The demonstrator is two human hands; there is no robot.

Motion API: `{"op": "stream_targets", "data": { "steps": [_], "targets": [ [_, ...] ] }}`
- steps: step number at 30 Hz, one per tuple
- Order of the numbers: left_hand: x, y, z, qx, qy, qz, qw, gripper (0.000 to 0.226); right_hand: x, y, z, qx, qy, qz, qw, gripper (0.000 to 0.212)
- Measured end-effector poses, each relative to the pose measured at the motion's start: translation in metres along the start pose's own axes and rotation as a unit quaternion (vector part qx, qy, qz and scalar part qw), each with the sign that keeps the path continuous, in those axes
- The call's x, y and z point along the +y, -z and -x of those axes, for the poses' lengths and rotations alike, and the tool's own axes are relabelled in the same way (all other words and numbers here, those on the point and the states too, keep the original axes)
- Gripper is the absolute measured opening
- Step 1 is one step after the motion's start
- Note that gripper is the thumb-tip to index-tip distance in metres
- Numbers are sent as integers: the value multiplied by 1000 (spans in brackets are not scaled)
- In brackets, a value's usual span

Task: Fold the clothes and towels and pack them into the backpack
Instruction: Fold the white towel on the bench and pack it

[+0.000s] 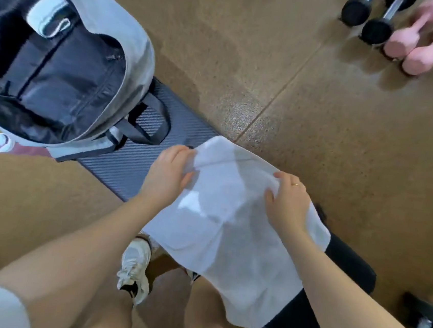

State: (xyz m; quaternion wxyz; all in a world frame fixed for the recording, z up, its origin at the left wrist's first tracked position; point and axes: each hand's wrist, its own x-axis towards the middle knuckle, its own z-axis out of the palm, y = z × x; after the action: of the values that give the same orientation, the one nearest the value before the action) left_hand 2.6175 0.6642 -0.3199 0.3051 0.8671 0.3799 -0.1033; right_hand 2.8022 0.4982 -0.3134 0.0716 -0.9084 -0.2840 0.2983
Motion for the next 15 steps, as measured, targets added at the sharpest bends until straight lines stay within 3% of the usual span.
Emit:
{"op": "stream_targets", "data": {
  "steps": [4,7,12,15],
  "targets": [
    [-28,1,46,-52,184,-5,982,50,-68,-14,-9,-70,129,-38,988,37],
    [-41,-10,62,-70,249,20,966,49,-103,-30,-24,-48,167,-7,985,41],
    [-56,-25,63,-65,253,-1,965,26,-135,-43,-53,-25,59,66,996,45],
    [-60,-18,63,-39,222,52,973,18,-135,-41,-58,-54,-17,11,998,45]
  ]
}}
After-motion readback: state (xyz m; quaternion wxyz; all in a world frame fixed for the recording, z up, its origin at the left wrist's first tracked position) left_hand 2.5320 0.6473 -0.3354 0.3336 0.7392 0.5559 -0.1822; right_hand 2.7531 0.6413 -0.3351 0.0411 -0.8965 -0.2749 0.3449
